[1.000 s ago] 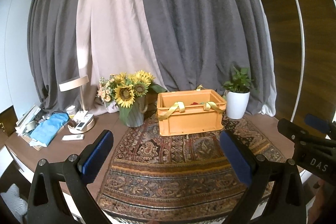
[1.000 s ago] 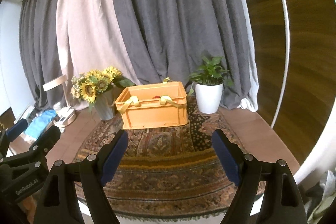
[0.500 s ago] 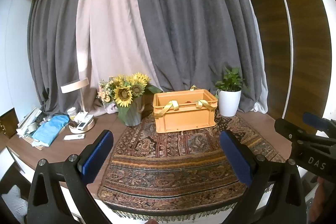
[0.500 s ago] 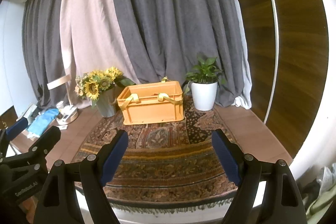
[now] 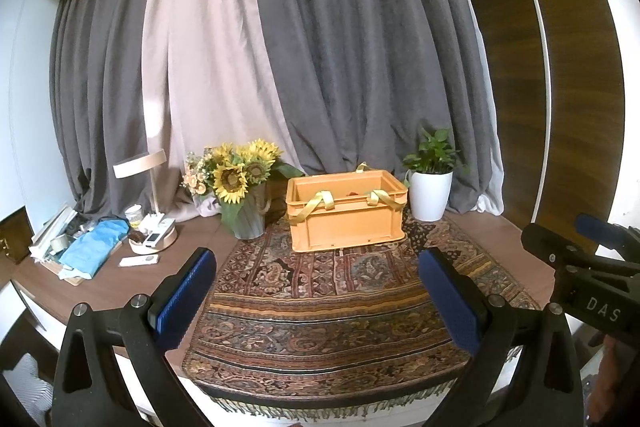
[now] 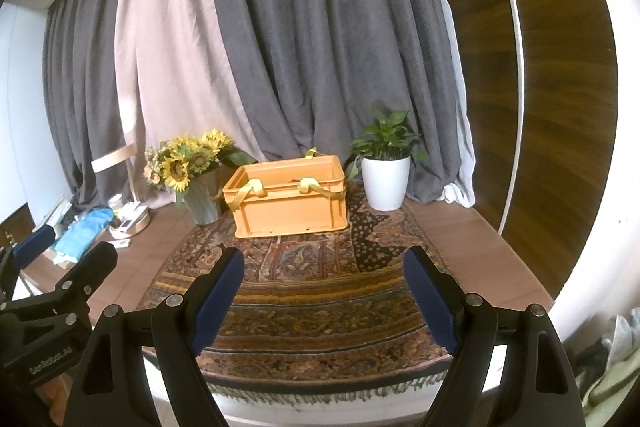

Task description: Organize soft objects

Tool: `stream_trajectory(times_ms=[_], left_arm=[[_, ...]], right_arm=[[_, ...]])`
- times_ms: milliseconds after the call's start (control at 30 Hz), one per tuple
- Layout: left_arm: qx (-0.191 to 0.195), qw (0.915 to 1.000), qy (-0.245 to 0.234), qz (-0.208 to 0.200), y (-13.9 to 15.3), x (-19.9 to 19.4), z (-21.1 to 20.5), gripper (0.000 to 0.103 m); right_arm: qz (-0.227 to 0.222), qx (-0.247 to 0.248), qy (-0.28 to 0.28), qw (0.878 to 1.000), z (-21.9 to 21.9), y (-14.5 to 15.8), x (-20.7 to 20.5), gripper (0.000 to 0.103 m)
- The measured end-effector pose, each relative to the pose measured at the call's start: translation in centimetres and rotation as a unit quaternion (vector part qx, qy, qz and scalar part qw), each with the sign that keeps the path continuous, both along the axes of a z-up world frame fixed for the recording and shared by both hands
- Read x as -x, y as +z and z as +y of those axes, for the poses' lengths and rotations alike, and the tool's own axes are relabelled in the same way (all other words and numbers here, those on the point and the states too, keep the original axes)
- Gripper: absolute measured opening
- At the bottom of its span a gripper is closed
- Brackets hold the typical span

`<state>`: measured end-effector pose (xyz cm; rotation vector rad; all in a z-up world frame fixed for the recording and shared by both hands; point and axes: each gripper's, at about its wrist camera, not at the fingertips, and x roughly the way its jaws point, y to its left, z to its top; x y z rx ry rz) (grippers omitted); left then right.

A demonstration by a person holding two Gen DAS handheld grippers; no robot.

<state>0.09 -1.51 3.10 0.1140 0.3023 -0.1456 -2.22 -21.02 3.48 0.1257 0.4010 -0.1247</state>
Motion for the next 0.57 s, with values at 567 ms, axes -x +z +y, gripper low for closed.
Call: stream_trajectory(times_ms=[567], left_arm=[[0.003,1.0000,-0.002,0.006,0.02,-0.44,-0.24,0.103]], right_arm=[[0.000,0.004,-0.003,1.000,-0.17,-0.01,-0.07,0.082]])
